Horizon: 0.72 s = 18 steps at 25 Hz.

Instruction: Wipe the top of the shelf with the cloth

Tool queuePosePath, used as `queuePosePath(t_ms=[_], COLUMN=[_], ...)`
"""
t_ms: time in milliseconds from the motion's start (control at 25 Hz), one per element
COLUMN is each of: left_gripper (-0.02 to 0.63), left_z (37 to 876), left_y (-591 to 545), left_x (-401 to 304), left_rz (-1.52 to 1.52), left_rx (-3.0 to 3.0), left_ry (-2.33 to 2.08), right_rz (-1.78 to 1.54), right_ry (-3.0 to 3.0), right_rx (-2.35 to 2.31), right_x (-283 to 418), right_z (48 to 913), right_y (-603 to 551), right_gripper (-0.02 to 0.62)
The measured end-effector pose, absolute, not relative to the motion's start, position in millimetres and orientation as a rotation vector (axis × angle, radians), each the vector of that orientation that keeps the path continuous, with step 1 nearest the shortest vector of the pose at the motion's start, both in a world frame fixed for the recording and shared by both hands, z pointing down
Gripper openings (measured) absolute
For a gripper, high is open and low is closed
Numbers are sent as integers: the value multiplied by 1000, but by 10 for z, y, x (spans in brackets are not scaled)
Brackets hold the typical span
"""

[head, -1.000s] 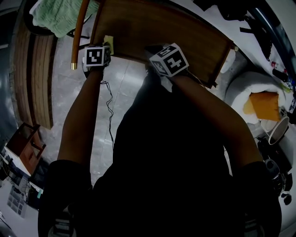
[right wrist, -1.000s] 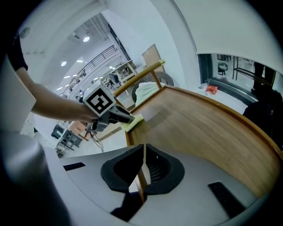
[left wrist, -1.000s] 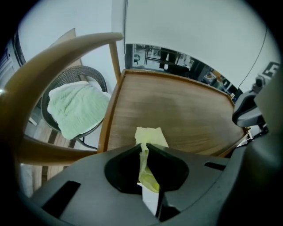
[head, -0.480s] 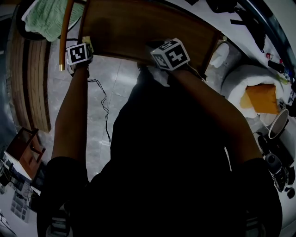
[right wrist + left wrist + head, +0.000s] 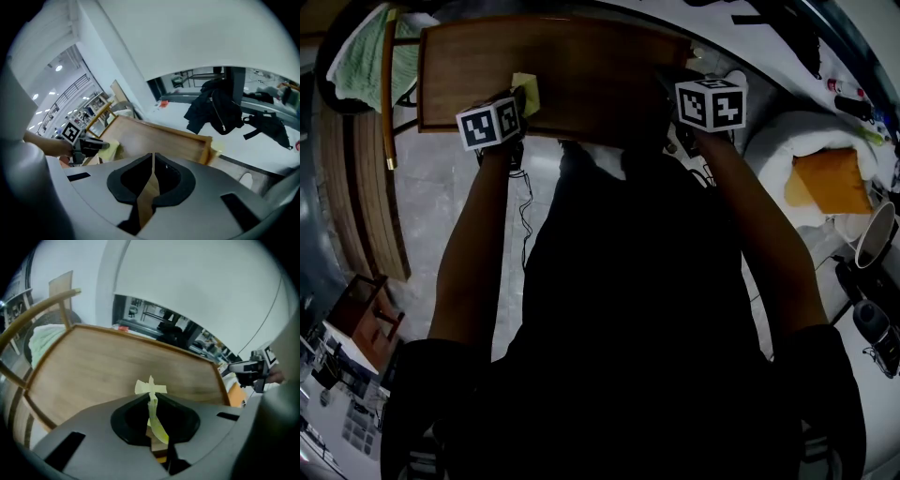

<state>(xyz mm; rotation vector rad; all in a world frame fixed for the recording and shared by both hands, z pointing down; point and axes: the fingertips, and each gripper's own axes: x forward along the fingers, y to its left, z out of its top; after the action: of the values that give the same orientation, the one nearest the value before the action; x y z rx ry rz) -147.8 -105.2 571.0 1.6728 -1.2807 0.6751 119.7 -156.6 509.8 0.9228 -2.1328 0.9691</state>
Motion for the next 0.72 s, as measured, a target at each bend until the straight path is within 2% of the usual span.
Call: queuePosePath(t_ms=[200,360,480,720], left_gripper=[29,29,29,29], left_z=[5595,5641,5713,5763], left_y=[-969,-780,-724,-751], left_x=[195,1136,1478,1554], left_rz=[700,765,845,897], left_rx=[1831,1909,1956,2009], left_ry=[-1021,-871,-853,-850], right_rz=[1013,1035,1027,1012], right_ry=[-2132,-2146,-2159,-2171], right_rx=[976,950,903,774], right_x=[1845,2033,2034,1776], right_z=[5116,5169,5189,5288], right_y=[-1518,-1395,-1284,-1057], right_gripper=[28,28,28,28])
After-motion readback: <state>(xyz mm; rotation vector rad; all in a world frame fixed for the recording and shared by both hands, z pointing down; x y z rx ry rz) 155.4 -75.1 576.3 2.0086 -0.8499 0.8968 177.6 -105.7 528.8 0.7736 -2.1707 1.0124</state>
